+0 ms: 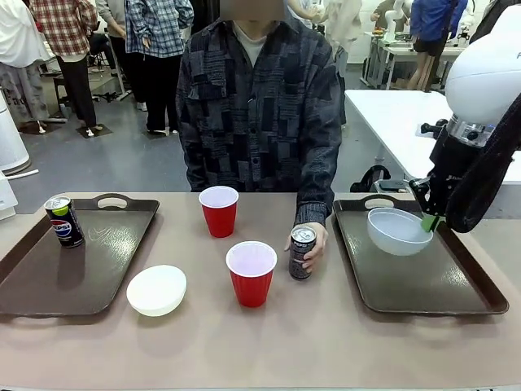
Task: Prepare tableware on both trays.
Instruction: Pick up a Picnic Bowl from the table and place it on a Handle tray.
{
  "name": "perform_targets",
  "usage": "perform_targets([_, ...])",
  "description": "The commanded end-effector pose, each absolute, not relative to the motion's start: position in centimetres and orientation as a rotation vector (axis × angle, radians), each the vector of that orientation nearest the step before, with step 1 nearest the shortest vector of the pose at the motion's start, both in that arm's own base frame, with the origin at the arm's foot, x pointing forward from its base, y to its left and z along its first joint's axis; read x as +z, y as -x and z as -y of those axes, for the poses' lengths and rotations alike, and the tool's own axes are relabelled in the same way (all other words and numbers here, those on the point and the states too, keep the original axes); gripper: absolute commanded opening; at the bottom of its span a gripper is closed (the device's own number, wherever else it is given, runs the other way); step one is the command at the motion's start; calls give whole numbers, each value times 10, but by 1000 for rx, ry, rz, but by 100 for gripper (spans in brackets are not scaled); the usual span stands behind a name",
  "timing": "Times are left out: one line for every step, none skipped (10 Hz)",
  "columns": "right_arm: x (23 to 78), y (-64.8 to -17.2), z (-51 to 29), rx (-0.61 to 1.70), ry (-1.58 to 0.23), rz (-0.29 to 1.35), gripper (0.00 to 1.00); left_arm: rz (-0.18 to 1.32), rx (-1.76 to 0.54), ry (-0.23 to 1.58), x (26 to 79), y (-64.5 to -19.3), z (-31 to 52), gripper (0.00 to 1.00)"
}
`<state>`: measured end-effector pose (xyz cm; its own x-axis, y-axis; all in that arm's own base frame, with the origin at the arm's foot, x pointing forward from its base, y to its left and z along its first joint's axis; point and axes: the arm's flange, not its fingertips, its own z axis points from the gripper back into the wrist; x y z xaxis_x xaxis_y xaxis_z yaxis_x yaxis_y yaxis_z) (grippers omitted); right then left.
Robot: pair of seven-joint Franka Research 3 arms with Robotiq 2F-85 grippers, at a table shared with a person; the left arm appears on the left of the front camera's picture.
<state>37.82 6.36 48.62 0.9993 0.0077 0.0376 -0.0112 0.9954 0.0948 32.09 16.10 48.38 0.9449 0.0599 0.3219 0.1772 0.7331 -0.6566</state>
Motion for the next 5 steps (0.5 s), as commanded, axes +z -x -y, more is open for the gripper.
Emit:
perform_targets([494,-391,-77,41,-82,25,0,349,-60,758,485,-321,-162,100])
perform_targets([494,-391,-77,41,-82,25,0,349,-60,758,485,-321,-162,100])
perform_targets([489,-381,-69,19,-90,38,2,349,-60,758,485,-321,-162,100])
perform_targets([482,-396,-60,-9,-57,46,2,349,-60,758,485,-321,-162,100])
perform_targets([479,-404,-41,-36,-45,54,2,349,-60,758,485,-321,-162,100])
